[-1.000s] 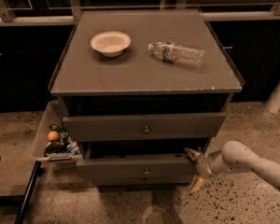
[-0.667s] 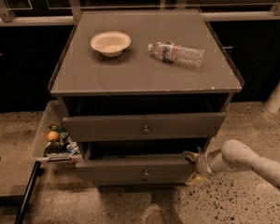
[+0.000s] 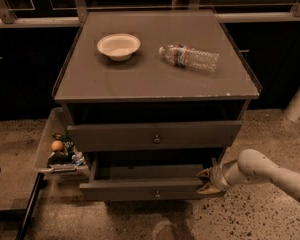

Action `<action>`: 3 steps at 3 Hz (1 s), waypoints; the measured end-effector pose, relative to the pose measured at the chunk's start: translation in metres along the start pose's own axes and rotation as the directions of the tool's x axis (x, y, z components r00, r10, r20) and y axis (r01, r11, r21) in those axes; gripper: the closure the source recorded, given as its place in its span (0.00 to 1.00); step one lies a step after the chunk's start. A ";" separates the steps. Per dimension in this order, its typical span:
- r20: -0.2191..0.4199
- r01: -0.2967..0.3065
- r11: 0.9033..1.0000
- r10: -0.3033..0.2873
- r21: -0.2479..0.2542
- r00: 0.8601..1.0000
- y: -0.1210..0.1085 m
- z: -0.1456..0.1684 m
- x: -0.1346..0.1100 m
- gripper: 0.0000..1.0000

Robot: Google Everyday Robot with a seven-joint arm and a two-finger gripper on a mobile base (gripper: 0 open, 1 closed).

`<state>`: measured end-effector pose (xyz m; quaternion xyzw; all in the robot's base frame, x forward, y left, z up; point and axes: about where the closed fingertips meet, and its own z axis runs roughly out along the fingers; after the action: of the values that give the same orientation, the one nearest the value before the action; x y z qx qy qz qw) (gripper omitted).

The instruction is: Open middle drawer

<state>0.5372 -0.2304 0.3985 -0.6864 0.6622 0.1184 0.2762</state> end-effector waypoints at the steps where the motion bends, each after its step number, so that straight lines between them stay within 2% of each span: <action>1: 0.000 0.000 1.000 0.000 0.000 1.000 0.000 -0.001 0.000 0.84; 2: 0.000 0.000 1.000 0.000 0.000 1.000 0.000 -0.001 0.000 0.65; 3: 0.000 0.000 1.000 0.000 0.000 1.000 0.000 -0.001 0.000 0.42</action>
Offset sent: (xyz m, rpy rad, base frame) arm 0.0000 0.0000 0.0007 0.0000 0.0000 0.0000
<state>0.5372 -0.2304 0.3991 -0.6864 0.6622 0.1184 0.2762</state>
